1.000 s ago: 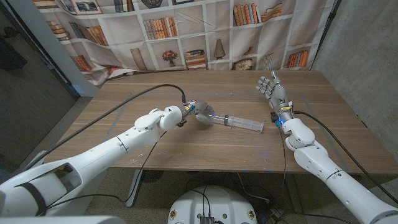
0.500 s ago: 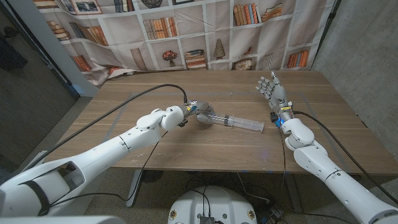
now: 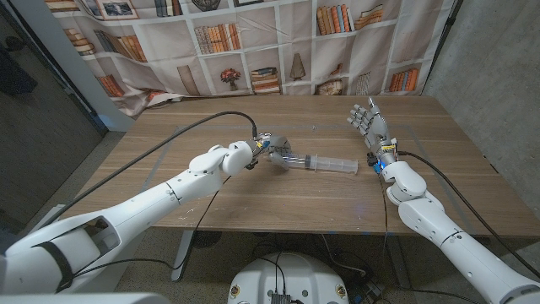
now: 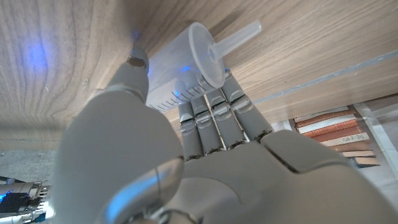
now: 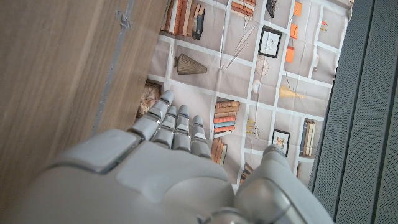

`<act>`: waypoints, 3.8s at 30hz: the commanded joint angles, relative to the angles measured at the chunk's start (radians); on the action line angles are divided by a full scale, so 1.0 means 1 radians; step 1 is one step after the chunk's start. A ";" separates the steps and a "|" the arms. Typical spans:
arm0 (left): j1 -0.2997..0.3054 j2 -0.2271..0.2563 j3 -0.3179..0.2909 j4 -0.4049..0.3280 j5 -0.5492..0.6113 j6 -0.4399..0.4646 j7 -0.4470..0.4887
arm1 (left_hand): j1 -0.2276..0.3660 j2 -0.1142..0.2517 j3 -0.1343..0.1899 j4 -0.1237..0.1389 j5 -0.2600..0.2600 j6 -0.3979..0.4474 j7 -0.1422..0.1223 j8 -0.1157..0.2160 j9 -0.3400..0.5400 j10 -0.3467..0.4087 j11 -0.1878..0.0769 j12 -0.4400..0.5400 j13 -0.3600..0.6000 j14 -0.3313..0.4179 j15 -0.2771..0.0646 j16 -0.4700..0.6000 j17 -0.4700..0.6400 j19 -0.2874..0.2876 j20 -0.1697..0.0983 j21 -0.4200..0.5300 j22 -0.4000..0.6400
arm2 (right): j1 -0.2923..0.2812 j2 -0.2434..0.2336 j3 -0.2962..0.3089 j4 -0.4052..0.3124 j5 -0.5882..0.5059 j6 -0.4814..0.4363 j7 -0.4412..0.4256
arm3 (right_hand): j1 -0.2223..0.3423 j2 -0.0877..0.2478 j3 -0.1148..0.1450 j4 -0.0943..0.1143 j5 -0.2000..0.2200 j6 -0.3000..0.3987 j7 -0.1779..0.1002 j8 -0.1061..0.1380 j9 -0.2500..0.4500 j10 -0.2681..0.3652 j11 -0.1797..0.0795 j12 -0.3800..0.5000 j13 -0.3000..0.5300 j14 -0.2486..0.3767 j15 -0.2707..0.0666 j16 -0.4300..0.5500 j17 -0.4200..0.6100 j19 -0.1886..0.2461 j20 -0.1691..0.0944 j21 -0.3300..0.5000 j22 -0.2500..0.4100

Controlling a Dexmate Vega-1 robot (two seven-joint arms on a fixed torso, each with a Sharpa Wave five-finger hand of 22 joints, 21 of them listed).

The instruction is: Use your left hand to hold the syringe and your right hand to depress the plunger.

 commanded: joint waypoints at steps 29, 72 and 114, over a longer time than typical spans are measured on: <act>0.025 0.001 -0.049 -0.025 -0.109 0.028 0.071 | 0.114 0.082 0.060 0.041 0.003 0.199 0.004 0.009 0.005 0.154 -0.102 0.012 0.054 0.199 -0.127 0.002 0.010 0.018 -0.016 0.019 -0.001 | -0.034 -0.025 0.027 -0.025 -0.011 -0.024 -0.052 | 0.002 0.008 -0.008 -0.002 0.007 0.003 0.012 -0.007 0.003 -0.029 0.002 -0.025 0.001 -0.055 -0.008 -0.018 0.003 -0.050 -0.012 -0.032 0.004; 0.143 -0.045 -0.149 0.070 -0.230 -0.155 0.484 | 0.131 0.087 0.063 0.046 0.005 0.196 0.020 -0.003 0.008 0.149 -0.088 0.009 0.111 0.192 -0.119 -0.004 0.028 -0.003 -0.007 0.023 -0.001 | -0.014 -0.010 0.032 -0.003 -0.033 -0.007 -0.071 | 0.019 0.007 -0.011 -0.013 0.008 -0.022 0.030 -0.014 0.001 -0.061 0.016 -0.042 -0.001 -0.103 0.000 -0.014 0.000 -0.095 -0.032 -0.049 0.002; 0.135 -0.079 -0.175 0.103 -0.236 -0.277 0.560 | 0.131 0.086 0.059 0.054 0.003 0.197 0.014 -0.011 0.010 0.148 -0.090 0.001 0.150 0.187 -0.119 -0.005 0.040 -0.018 -0.007 0.027 -0.001 | -0.047 -0.123 0.019 -0.155 -0.384 -0.139 -0.289 | -0.006 0.007 -0.036 -0.004 0.011 -0.066 -0.027 -0.017 0.000 -0.131 -0.047 -0.048 -0.005 -0.141 -0.034 0.006 -0.002 -0.149 -0.049 -0.031 0.003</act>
